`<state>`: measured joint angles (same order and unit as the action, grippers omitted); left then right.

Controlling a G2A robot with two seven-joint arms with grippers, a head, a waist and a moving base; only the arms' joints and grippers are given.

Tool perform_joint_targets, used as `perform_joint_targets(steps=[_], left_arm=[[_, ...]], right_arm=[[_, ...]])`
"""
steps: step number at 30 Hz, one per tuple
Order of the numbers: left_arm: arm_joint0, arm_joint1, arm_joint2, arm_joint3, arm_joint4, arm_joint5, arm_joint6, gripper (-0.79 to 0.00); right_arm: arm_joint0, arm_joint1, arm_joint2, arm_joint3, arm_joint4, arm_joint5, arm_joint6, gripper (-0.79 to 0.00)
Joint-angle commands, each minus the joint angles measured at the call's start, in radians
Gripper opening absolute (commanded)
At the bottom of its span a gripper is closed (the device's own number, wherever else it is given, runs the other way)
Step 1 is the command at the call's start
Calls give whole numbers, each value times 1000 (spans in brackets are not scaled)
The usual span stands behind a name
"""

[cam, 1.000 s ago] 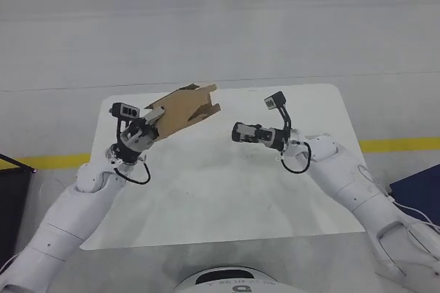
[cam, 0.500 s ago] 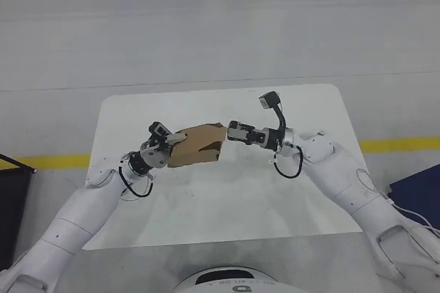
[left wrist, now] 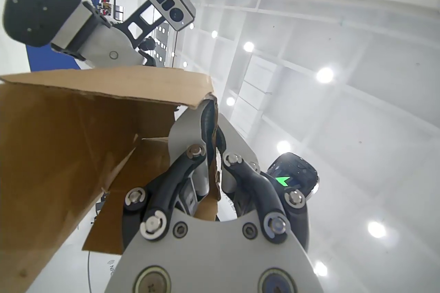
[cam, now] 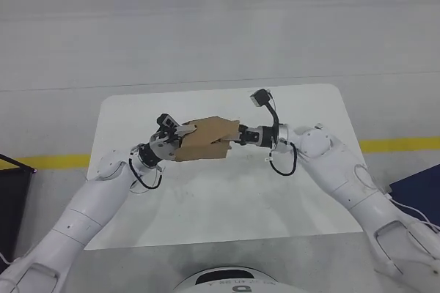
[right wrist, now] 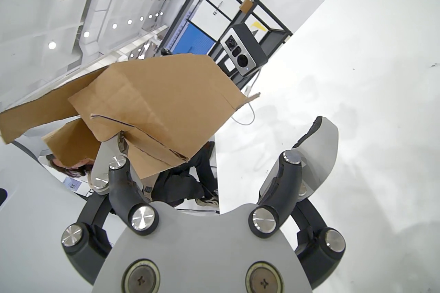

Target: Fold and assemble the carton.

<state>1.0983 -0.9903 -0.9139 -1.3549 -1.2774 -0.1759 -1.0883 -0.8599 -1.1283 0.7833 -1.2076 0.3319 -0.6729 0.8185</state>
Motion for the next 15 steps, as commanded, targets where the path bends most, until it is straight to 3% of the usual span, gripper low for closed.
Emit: perform_joint_targets(steps=[1,15], left_arm=[[-7,-6,-3,8,1,-5,-5,-785],[-18,-35,-32,23,29,3,-34,-785]], right_arm=[[3,-3,2,0,-22,14,-16,0],[-11,4,50,-49,-198,134,-83,0]])
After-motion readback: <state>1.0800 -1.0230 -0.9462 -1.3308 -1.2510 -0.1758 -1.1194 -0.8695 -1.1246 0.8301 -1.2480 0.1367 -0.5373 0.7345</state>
